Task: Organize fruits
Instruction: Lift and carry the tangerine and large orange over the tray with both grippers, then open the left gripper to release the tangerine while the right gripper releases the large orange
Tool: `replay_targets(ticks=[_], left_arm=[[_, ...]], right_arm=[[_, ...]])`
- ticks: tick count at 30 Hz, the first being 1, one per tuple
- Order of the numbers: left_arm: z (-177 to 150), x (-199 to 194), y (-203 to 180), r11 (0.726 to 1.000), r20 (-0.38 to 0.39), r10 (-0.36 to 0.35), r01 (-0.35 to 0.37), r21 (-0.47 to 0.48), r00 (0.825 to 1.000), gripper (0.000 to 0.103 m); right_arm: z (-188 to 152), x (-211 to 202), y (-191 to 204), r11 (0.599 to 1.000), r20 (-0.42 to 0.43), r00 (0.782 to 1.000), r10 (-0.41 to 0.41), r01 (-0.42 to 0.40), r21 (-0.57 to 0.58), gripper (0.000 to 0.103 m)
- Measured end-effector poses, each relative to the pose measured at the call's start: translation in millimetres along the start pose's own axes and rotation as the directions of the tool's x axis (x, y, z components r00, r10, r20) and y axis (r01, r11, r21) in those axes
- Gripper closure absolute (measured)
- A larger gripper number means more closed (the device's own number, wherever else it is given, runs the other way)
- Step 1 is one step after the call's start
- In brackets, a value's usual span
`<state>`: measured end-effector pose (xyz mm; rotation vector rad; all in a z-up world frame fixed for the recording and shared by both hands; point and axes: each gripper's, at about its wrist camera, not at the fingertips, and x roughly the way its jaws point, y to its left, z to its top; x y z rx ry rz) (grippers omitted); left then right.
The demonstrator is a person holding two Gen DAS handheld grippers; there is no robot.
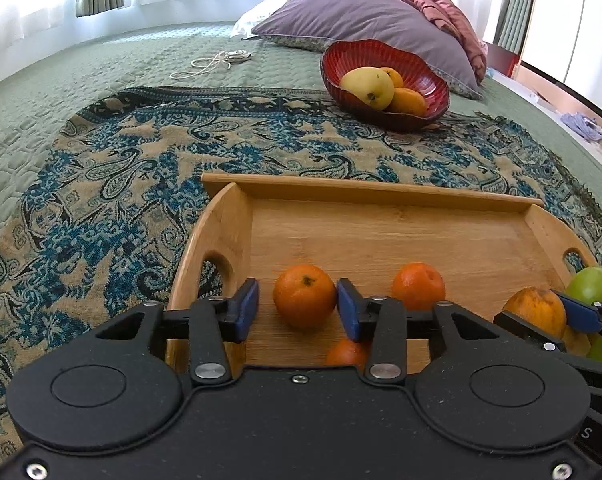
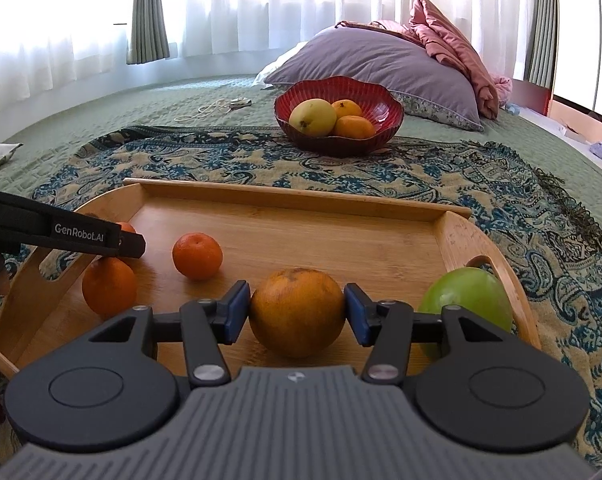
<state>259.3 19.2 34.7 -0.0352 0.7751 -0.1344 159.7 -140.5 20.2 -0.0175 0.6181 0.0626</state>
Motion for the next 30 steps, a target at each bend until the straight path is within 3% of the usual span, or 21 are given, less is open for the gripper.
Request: replay_targets(ticks=[6, 9, 13, 22, 30], left_arm=[[1, -8, -1, 1.0, 0.014, 0.003, -0.003, 0.01, 1.0, 0.043], [1, -15, -1, 1.0, 0.028, 0.001, -0.002, 0.009, 1.0, 0.034], [0, -28, -2, 1.0, 0.055, -0.004, 0.003, 0.024, 0.998, 0.026], [-20, -65, -6, 0.998, 0.114, -0.028, 0.022, 0.054, 0.993, 0.015], [-48, -91, -7, 0.996, 0.148, -0.024, 0.011, 0.086, 0.989, 0.013]], right_arm=[[1, -4, 0, 1.0, 0.009, 1.0, -0.003, 0.004, -0.011, 0.044], [1, -9, 1, 1.0, 0.02, 1.0, -0.005, 0.005, -0.02, 0.035], [2, -16, 3, 0.999, 0.034, 0.999, -0.001, 0.002, -0.032, 0.035], [-5, -38, 6, 0.999, 0.069, 0.997, 0.024, -0.021, -0.048, 0.035], [-19, -61, 6, 0.998, 0.099, 0.994, 0.039, -0.032, -0.063, 0.03]])
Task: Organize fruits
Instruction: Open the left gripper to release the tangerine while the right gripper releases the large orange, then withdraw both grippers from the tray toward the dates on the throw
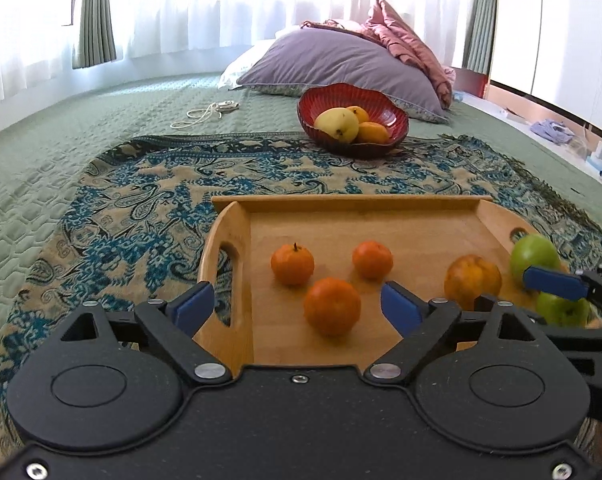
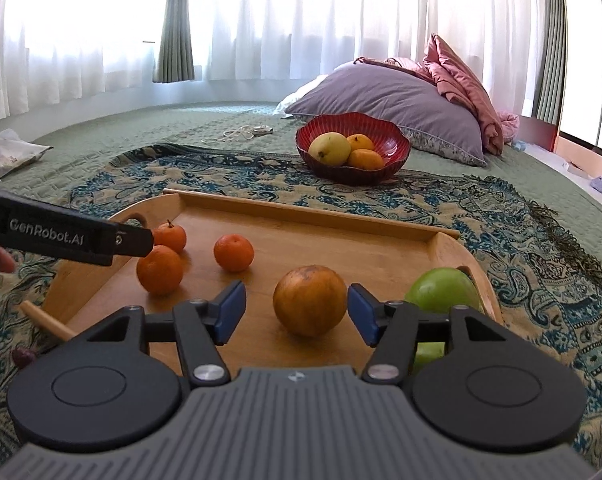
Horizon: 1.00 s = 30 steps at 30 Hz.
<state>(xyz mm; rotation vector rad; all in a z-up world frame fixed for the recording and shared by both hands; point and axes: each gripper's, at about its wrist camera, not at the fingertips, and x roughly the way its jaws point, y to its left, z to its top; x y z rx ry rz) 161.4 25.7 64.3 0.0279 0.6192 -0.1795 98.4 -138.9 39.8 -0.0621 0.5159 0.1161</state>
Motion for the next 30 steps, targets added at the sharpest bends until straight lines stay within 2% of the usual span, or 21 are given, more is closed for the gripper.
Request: replay_targets(ticks=[11, 20, 30], left_arm=[[-31, -24, 2, 1.0, 0.005, 0.005, -0.005, 0.018, 1.0, 0.011], [-59, -38, 9, 1.0, 0.03, 0.019, -0.019, 0.003, 0.999, 0.0], [-83, -36, 14, 1.0, 0.003, 0.029, -0.029, -0.011, 1.0, 0.0]], right_arm=[[-22, -30, 6, 1.0, 0.03, 0.999, 0.017, -0.017, -0.004, 0.021], [-46, -51, 9, 1.0, 0.034, 0.999, 0.018, -0.018, 0.005, 0.014], [-69, -63, 17, 1.0, 0.026, 0.999, 0.023, -0.023, -0.005, 0.008]])
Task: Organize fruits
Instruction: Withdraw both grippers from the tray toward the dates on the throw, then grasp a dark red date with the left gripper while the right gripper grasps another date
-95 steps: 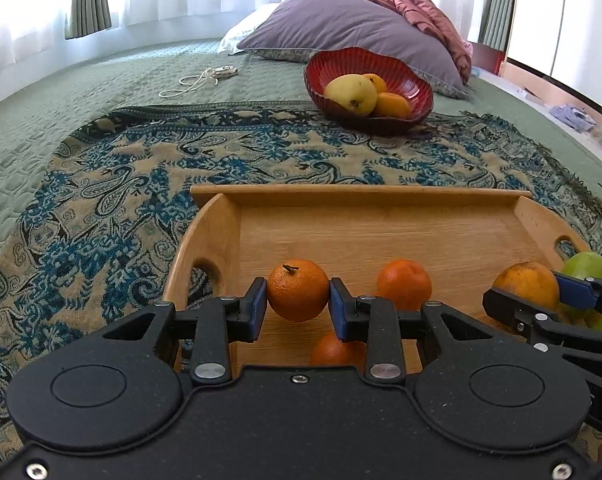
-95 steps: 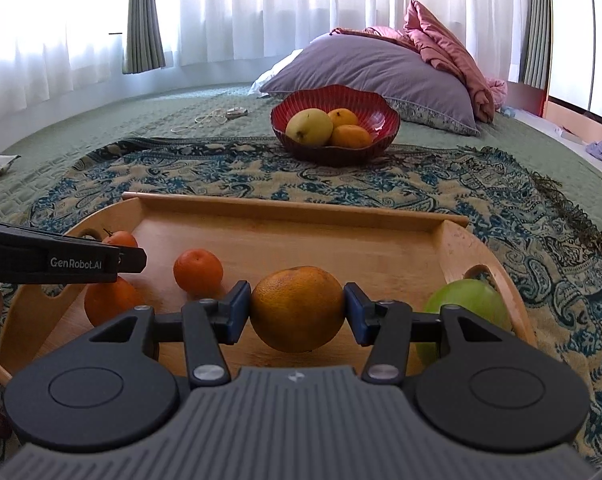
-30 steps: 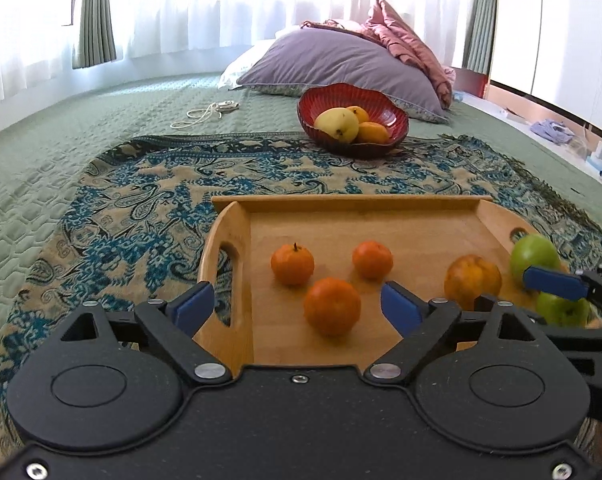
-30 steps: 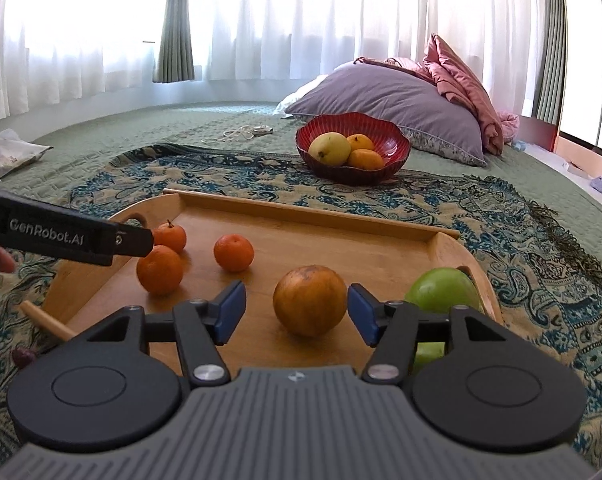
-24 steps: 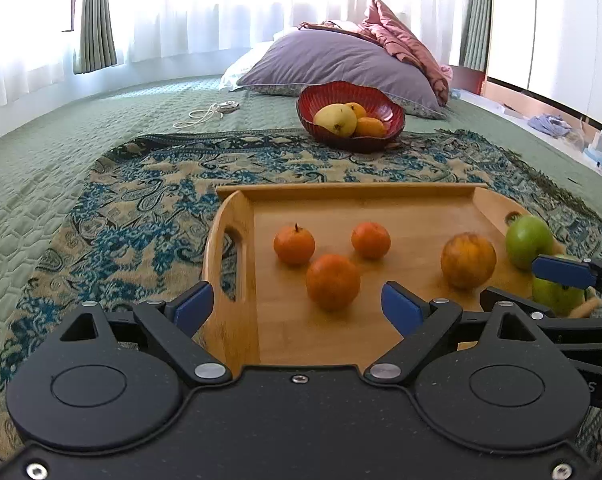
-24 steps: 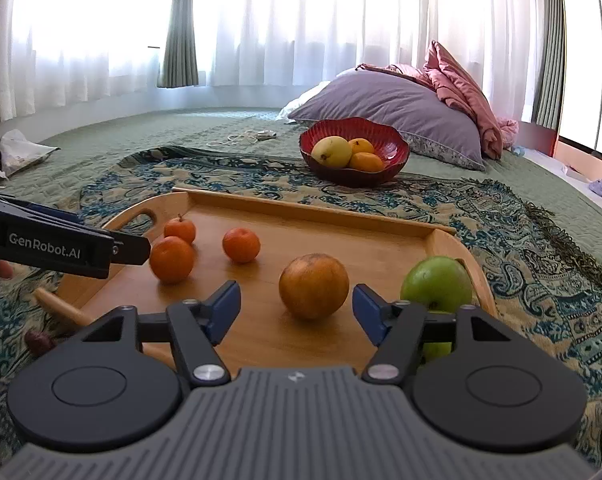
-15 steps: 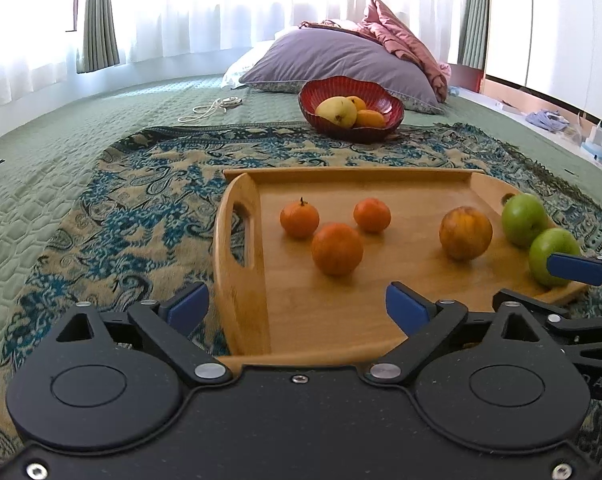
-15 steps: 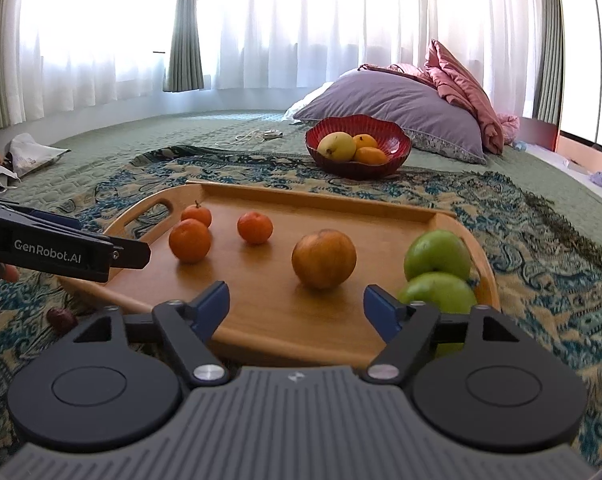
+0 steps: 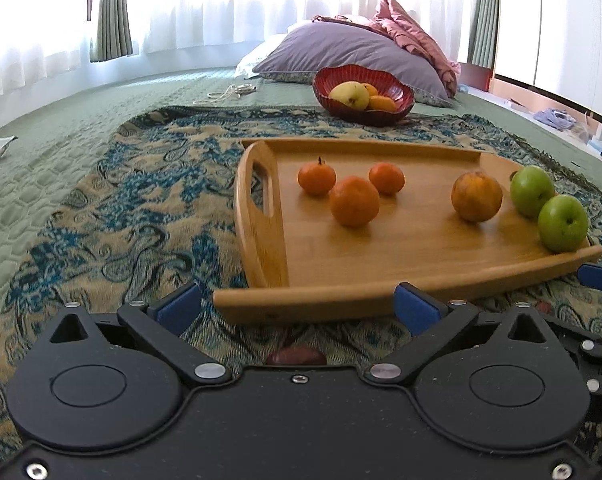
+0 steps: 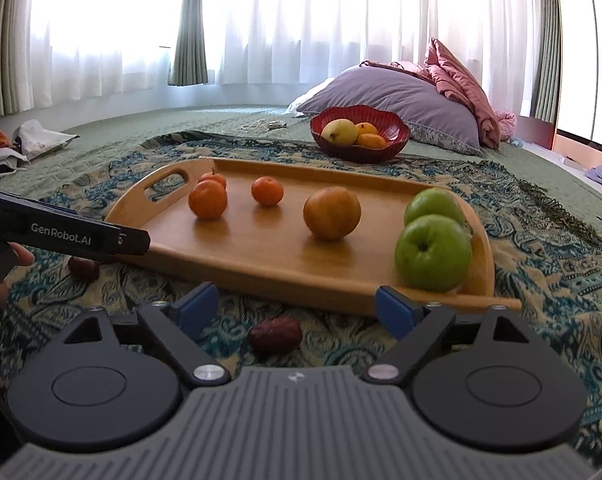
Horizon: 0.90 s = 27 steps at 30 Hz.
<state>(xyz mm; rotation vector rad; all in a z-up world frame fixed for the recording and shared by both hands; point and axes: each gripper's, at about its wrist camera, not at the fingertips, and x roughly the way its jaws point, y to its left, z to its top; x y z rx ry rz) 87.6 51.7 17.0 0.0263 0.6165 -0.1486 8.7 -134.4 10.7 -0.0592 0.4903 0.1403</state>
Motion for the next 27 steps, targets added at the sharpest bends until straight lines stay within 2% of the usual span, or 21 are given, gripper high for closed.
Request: replay_targets(ticks=[9, 14, 23, 27], left_arm=[[-16, 4, -2, 1.0, -0.024, 0.024, -0.024, 0.001, 0.999, 0.0], [-19, 4, 1, 0.999, -0.034, 0.021, -0.022, -0.036, 0.999, 0.002], [-24, -2, -3, 0.999, -0.023, 0.038, -0.038, -0.015, 0.999, 0.02], [-25, -7, -5, 1.0, -0.018, 0.029, -0.029, -0.011, 0.999, 0.034]], right_arm=[[-16, -2, 12, 1.0, 0.004, 1.0, 0.023, -0.023, -0.006, 0.004], [-21, -2, 19, 1.0, 0.017, 1.0, -0.007, 0.007, -0.012, 0.004], [-23, -2, 20, 1.0, 0.011, 1.0, -0.012, 0.012, 0.005, 0.015], [-24, -1, 19, 1.0, 0.004, 1.0, -0.01, 0.01, 0.007, 0.022]])
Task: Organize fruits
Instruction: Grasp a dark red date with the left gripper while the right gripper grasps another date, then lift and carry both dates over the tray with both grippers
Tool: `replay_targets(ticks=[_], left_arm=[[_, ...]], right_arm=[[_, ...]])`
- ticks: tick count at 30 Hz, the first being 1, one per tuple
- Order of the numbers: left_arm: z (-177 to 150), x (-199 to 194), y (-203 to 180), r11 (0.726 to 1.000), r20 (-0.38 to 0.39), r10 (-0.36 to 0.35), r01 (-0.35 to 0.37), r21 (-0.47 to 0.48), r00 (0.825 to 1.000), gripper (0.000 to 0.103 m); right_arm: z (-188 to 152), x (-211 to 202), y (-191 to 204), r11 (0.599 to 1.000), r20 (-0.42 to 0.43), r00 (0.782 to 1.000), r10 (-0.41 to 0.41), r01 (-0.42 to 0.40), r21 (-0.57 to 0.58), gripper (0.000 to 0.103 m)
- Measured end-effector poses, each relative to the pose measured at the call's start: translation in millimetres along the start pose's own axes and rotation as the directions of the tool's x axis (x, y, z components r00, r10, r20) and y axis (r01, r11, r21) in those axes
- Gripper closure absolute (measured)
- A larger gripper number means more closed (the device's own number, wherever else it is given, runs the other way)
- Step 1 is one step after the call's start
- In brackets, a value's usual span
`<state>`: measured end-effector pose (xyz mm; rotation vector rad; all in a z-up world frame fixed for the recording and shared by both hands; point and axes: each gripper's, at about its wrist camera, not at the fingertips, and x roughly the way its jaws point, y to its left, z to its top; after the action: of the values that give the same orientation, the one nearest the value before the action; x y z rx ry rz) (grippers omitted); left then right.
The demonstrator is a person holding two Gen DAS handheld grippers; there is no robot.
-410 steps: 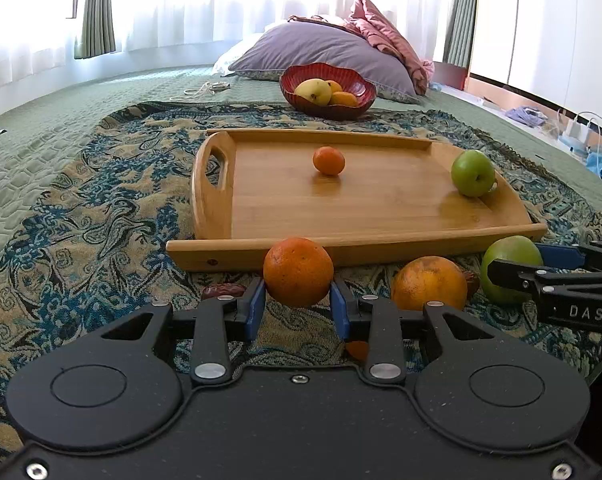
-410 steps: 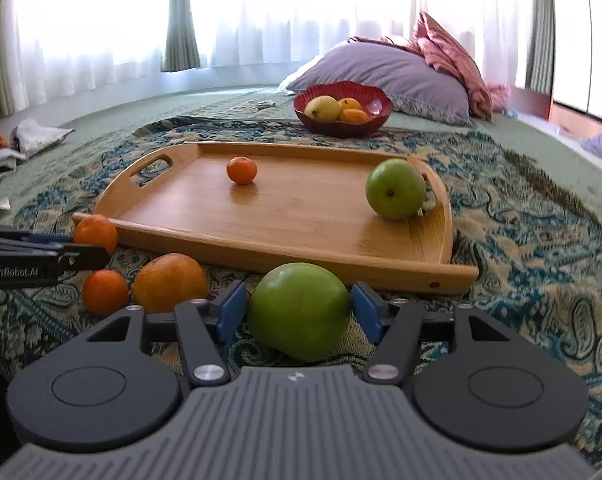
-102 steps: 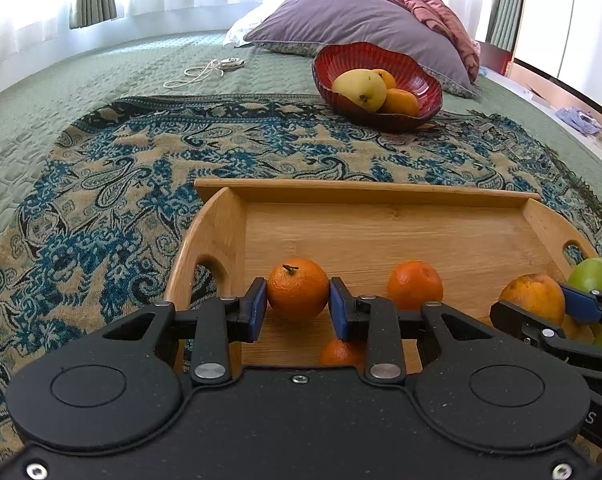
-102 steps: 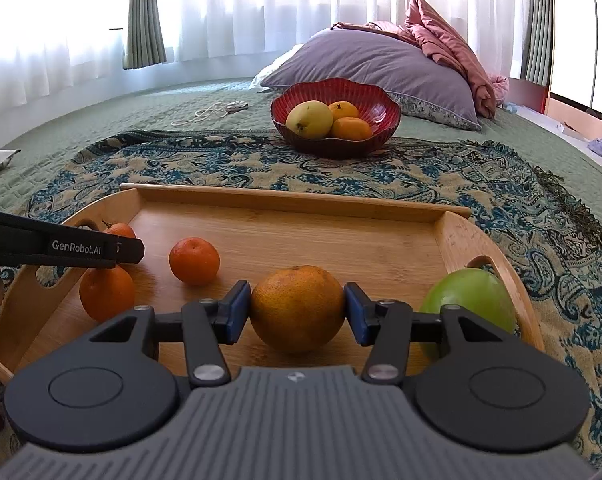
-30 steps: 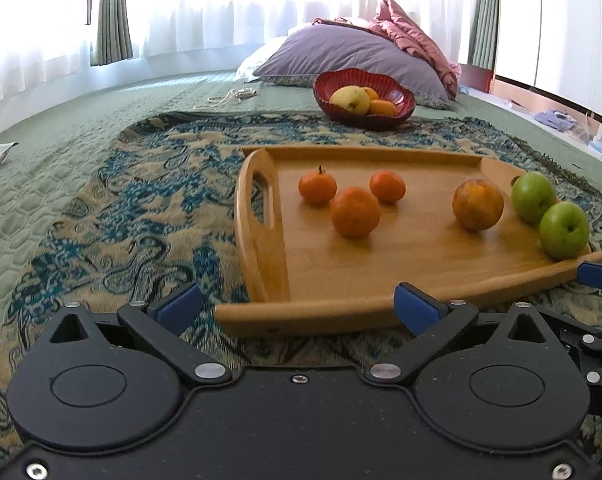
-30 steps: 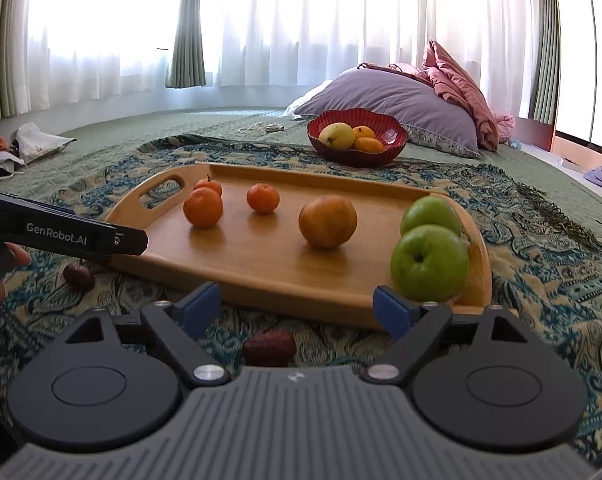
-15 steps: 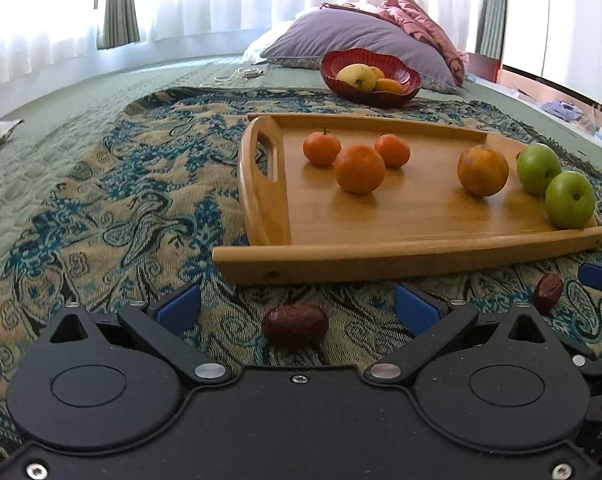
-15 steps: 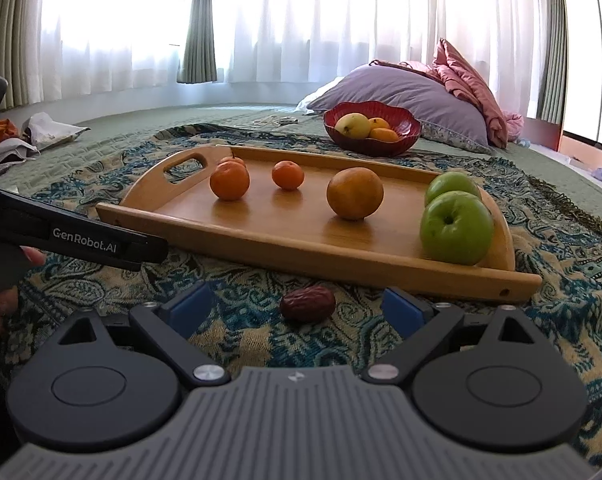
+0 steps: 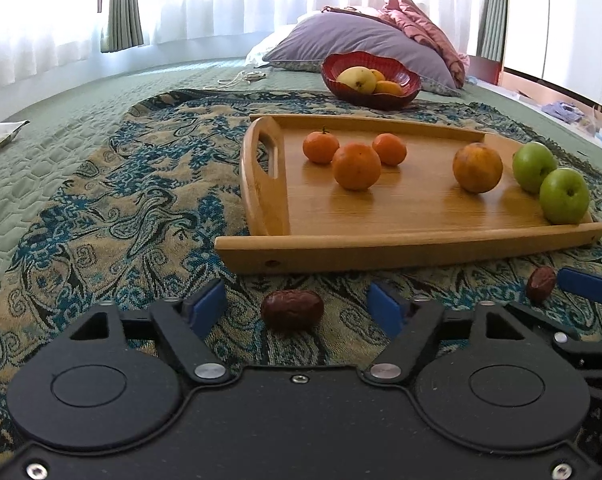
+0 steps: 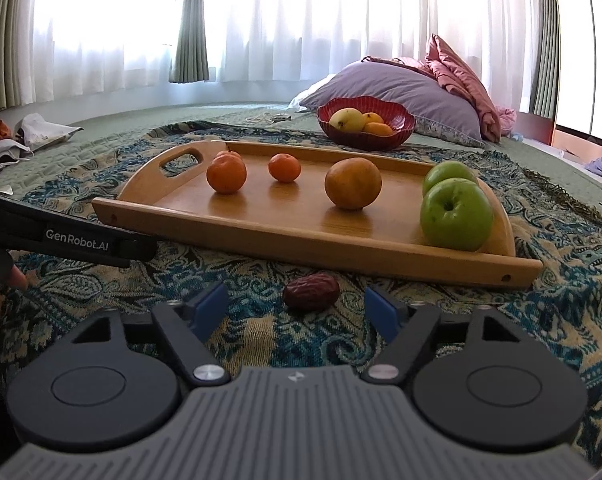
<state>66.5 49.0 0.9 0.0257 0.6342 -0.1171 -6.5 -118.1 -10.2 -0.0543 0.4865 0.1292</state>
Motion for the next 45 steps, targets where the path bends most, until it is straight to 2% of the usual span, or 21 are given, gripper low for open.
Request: replay_targets(ticks=[4, 6, 10, 13, 22, 45], left_arm=[[-1, -3, -2, 1.0, 0.003, -0.002, 0.002, 0.011, 1.0, 0.054], [-1, -5, -4, 1.0, 0.007, 0.002, -0.003, 0.019, 1.0, 0.059], [-1, -9, -9, 0.999, 0.018, 0.014, -0.015, 0.043, 1.0, 0.071], [0, -11, -10, 0.999, 0.021, 0.014, -0.015, 0.05, 1.0, 0.075], [4, -16, -15, 0.999, 0.026, -0.002, 0.001, 0.049, 1.0, 0.075], [34, -16, -43, 0.995, 0.068, -0.069, 0.064, 0.073, 0.995, 0.075]], right_arm=[[0, -1, 0, 1.0, 0.004, 1.0, -0.013, 0.013, 0.007, 0.03], [1, -1, -1, 1.0, 0.002, 1.0, -0.013, 0.013, 0.011, 0.035], [2, 0, 0, 1.0, 0.001, 1.0, -0.025, 0.025, 0.001, 0.053], [2, 0, 1, 1.0, -0.002, 1.0, -0.028, 0.028, -0.005, 0.06], [3, -2, 1, 0.999, 0.002, 0.999, -0.033, 0.033, -0.01, 0.068], [21, -2, -2, 0.999, 0.044, 0.998, -0.043, 0.043, 0.0, 0.068]])
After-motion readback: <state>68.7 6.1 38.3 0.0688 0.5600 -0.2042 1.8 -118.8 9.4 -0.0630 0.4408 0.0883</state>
